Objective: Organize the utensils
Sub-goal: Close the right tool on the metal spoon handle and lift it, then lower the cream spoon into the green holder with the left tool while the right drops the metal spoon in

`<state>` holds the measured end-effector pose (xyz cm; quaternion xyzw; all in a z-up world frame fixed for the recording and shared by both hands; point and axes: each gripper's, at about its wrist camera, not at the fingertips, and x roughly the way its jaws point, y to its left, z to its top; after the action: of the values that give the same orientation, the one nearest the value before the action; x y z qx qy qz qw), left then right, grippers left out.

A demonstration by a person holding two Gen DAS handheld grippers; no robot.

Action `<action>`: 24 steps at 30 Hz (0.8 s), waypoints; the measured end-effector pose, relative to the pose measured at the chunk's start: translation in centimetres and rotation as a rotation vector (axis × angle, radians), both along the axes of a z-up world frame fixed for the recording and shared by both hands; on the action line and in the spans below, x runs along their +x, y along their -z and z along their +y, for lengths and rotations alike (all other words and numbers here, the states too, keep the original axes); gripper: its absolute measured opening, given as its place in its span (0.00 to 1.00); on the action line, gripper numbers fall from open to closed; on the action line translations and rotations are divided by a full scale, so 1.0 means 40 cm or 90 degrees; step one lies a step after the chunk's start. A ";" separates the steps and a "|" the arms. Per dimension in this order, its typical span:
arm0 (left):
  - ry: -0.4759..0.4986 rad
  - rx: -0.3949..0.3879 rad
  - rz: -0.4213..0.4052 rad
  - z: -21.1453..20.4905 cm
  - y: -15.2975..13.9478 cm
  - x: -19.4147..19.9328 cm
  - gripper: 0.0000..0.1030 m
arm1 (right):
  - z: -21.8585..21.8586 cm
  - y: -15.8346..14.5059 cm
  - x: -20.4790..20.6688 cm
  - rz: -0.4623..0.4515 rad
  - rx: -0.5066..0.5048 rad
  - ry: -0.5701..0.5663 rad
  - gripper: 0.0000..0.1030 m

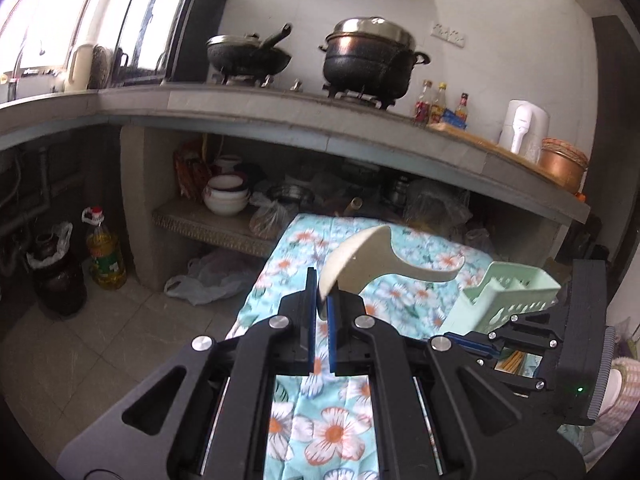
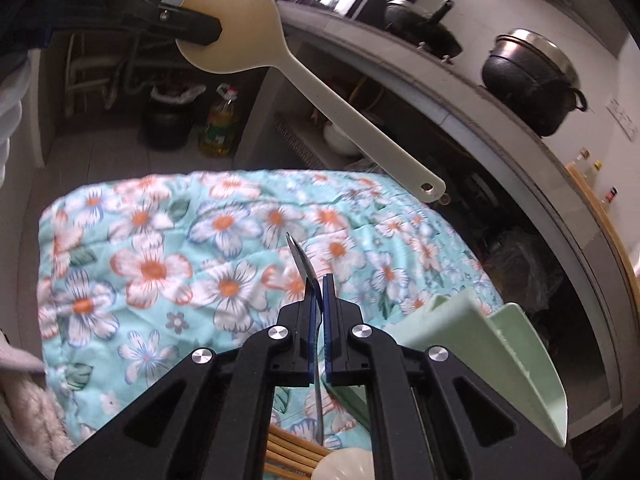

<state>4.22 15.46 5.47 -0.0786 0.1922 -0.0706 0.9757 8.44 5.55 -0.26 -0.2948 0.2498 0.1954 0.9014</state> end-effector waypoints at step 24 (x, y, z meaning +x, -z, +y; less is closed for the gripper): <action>0.160 0.271 0.005 -0.282 -0.123 0.110 0.04 | -0.391 -0.249 -0.148 -0.115 0.287 0.184 0.02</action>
<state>8.61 4.17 10.39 0.1532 0.2145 -0.1488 0.9531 2.53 -10.11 9.71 -0.0643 0.1580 0.0881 0.9814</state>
